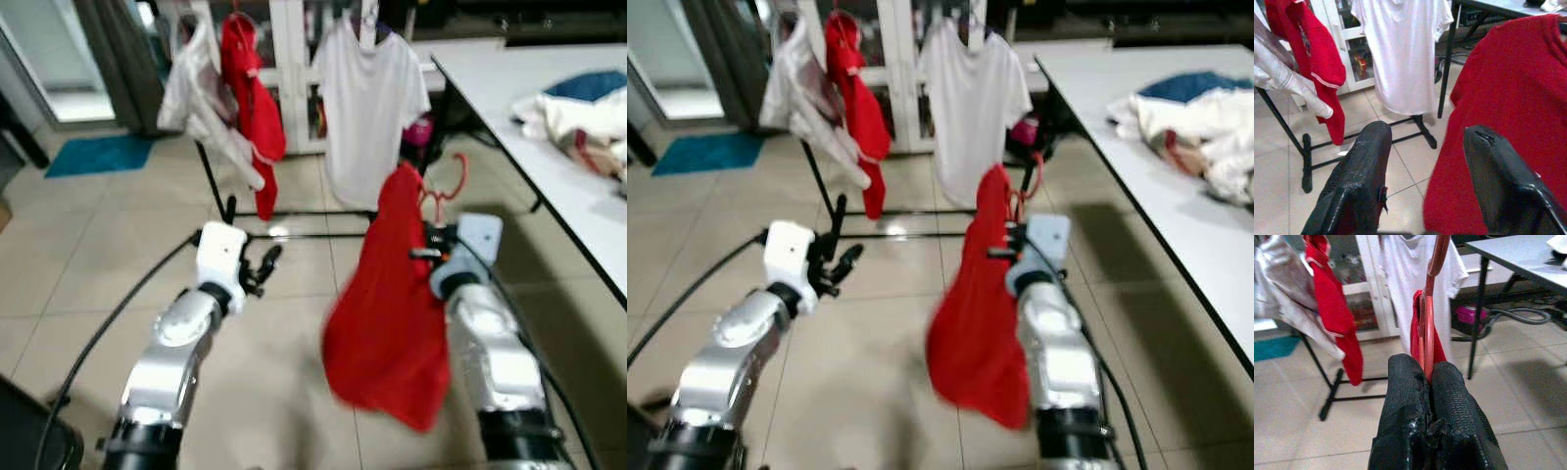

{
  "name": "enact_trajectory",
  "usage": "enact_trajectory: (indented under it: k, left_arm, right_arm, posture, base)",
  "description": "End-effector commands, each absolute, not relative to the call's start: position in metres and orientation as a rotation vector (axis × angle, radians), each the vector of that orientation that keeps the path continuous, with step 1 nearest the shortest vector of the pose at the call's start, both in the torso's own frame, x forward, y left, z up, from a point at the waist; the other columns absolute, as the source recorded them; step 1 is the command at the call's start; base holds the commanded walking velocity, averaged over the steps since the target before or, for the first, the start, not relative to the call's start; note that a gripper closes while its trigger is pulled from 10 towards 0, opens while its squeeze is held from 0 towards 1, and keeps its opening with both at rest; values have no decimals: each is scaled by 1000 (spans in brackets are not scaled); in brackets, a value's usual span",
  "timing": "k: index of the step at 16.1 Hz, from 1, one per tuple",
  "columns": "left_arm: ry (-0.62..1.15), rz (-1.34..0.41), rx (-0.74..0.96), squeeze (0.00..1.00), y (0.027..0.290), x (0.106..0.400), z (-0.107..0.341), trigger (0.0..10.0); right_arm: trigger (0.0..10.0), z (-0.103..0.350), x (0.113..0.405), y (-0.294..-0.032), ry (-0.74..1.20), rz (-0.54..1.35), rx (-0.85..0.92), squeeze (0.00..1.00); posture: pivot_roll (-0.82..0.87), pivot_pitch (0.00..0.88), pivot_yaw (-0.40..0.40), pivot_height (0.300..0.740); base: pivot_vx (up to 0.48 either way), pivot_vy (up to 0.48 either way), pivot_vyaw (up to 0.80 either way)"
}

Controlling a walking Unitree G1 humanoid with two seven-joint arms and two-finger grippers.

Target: Hang hanger

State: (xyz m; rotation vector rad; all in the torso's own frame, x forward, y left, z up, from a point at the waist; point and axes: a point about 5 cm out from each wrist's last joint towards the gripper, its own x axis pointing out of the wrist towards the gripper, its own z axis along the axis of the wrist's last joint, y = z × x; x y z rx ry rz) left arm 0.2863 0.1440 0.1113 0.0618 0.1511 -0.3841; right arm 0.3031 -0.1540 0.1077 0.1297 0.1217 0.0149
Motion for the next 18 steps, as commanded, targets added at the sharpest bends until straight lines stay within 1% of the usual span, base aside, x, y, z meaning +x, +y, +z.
enact_trajectory:
  k: [1,3,7,8,11,14,16,18]
  left_arm:
    - [128,-370,62,0,148,286,117,10000]
    - [128,-370,40,0,148,287,118,10000]
    - [128,-344,22,0,150,288,118,10000]
    - [126,-348,-3,0,149,287,118,10000]
    - [165,-326,-27,0,150,285,117,10000]
    - [177,-315,-72,0,156,288,117,10000]
    - [161,-303,-36,0,155,289,119,10000]
    - [147,-291,-38,0,154,291,121,10000]
  right_arm:
    - [10000,119,305,-145,68,59,166,0]
    - [10000,122,303,-140,49,96,160,0]
    - [10000,120,304,-140,58,107,129,0]
    - [10000,121,305,-137,57,128,97,0]
    - [10000,122,306,-135,57,136,99,0]
    - [10000,122,304,-135,55,131,107,0]
    - [10000,121,305,-138,59,123,101,0]
    - [10000,120,305,-139,65,118,105,0]
  posture:
    - [-79,0,44,740]
    - [-87,0,55,740]
    - [-82,0,37,740]
    - [-76,0,31,740]
    - [-70,0,38,740]
    - [-80,0,42,740]
    - [-84,0,35,740]
    - [-80,0,34,740]
  base:
    - [281,0,0]
    - [296,0,0]
    - [313,0,0]
    - [315,0,0]
    - [307,0,0]
    - [0,0,0]
    - [0,0,0]
    - [0,0,0]
